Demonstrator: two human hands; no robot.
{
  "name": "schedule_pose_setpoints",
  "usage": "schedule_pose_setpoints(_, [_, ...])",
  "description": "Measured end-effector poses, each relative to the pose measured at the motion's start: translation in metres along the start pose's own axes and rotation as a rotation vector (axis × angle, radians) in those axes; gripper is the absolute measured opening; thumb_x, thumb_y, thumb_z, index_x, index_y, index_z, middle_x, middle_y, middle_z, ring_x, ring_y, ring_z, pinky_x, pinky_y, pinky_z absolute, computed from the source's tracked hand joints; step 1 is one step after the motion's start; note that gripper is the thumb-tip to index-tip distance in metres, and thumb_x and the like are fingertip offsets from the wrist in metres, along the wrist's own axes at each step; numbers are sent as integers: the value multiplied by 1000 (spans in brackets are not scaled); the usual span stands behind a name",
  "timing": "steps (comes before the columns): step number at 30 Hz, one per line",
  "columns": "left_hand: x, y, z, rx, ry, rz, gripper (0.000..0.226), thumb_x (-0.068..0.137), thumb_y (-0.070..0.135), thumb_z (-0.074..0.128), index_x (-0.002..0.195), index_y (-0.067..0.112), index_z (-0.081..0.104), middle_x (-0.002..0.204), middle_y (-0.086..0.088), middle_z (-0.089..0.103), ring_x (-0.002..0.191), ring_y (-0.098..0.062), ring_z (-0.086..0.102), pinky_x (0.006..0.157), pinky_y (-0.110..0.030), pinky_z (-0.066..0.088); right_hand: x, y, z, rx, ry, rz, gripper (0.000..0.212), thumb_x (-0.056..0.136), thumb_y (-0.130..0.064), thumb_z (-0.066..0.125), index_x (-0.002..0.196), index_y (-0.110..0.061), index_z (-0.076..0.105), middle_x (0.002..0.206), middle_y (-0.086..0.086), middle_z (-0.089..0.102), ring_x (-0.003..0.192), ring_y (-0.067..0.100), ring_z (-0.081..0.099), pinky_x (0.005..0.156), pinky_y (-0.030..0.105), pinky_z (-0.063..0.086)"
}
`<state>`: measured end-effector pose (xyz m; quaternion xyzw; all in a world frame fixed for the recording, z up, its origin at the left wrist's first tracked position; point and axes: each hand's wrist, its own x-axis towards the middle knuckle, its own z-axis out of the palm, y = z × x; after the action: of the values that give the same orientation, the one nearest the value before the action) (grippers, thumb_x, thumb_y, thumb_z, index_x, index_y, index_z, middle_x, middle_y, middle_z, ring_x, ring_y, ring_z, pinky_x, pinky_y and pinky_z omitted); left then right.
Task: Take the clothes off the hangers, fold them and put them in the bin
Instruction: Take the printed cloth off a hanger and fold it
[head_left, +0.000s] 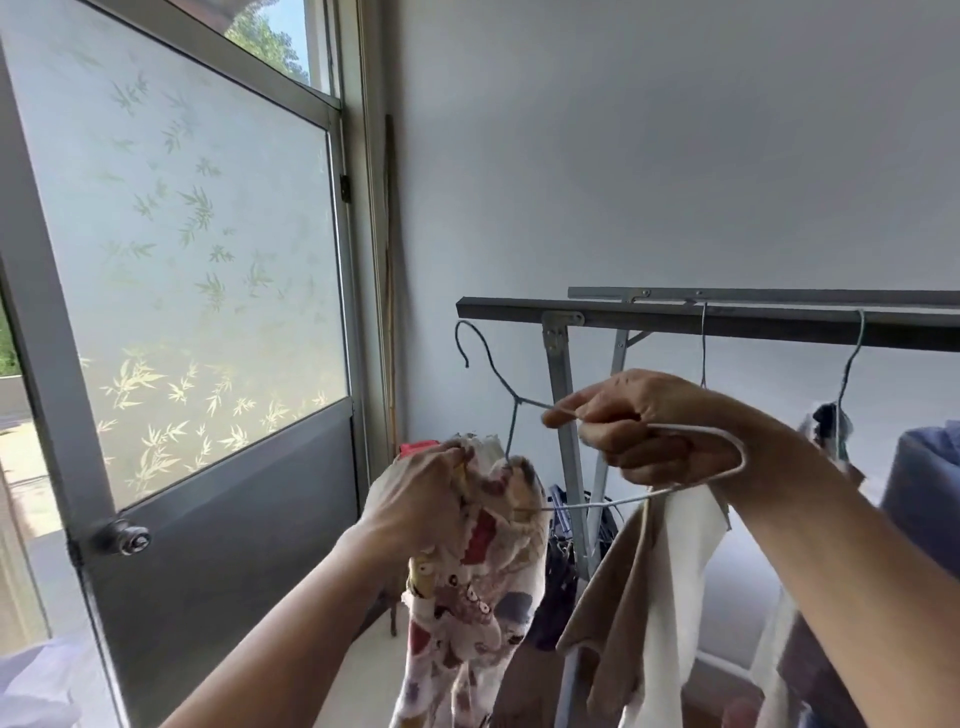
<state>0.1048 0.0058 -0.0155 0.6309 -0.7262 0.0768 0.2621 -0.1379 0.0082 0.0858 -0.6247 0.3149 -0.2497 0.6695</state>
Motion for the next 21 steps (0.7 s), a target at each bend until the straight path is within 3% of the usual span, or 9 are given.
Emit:
schedule_pose_setpoints(2, [1,-7,2,121,-8,-96,41,91,14,44,129,26,53,126,4,62,107,-24,63,73,-29,46,-8,-9,-6,-2,28,0,25,97,-2,27,104,-2,51,43,-4,23,22,1,19,33,8,9])
schedule_pose_setpoints(5, [0,-22,3,191,4,-185,44,90,12,39,130,23,55,123,-3,63,106,-28,64,75,-34,50,-15,-14,-18,150,45,-57,16,80,-3,45,95,-4,51,40,-5,25,19,1,20,28,6,12])
schedule_pose_setpoints(6, [2,-25,3,187,13,-187,44,89,12,39,128,23,57,117,-4,65,102,-28,65,75,-34,52,-13,-10,-22,240,16,-79,20,73,-1,54,93,-4,52,39,-5,26,19,1,19,26,7,13])
schedule_pose_setpoints(8, [5,-31,1,201,-12,-200,44,89,12,39,125,25,60,109,-3,66,96,-26,66,73,-35,53,-10,0,-26,458,-211,-84,27,69,6,66,95,2,59,42,-3,31,24,5,20,24,14,21])
schedule_pose_setpoints(10, [7,-35,-3,227,-73,-221,46,89,15,41,128,30,59,111,-3,67,95,-25,66,73,-34,54,-10,6,-22,525,-357,-82,20,83,7,59,103,8,60,47,0,38,29,10,28,28,19,31])
schedule_pose_setpoints(14, [3,-21,-7,-207,-137,-172,38,85,19,52,115,35,70,114,6,70,100,-12,64,83,-25,52,-7,3,-7,200,-59,-57,17,87,1,40,99,-1,51,40,-3,29,20,3,23,27,8,19])
schedule_pose_setpoints(16, [2,-5,-6,-379,-180,-151,29,86,33,64,114,33,69,103,13,68,89,0,61,73,-18,49,-2,5,3,134,9,-81,23,95,0,27,101,-2,48,41,-4,25,21,3,20,28,7,15])
schedule_pose_setpoints(19, [4,10,3,-270,-176,-139,47,75,66,66,106,31,62,91,15,63,80,-3,62,62,-21,45,6,8,14,135,-6,-64,24,98,-1,23,104,-5,46,41,-5,24,22,3,19,31,9,12])
schedule_pose_setpoints(21, [5,12,10,-80,-62,-134,39,83,64,58,97,29,65,90,9,66,83,-13,65,64,-28,48,6,8,17,140,-36,-73,25,99,-1,22,105,-5,46,41,-4,24,23,3,19,34,11,9])
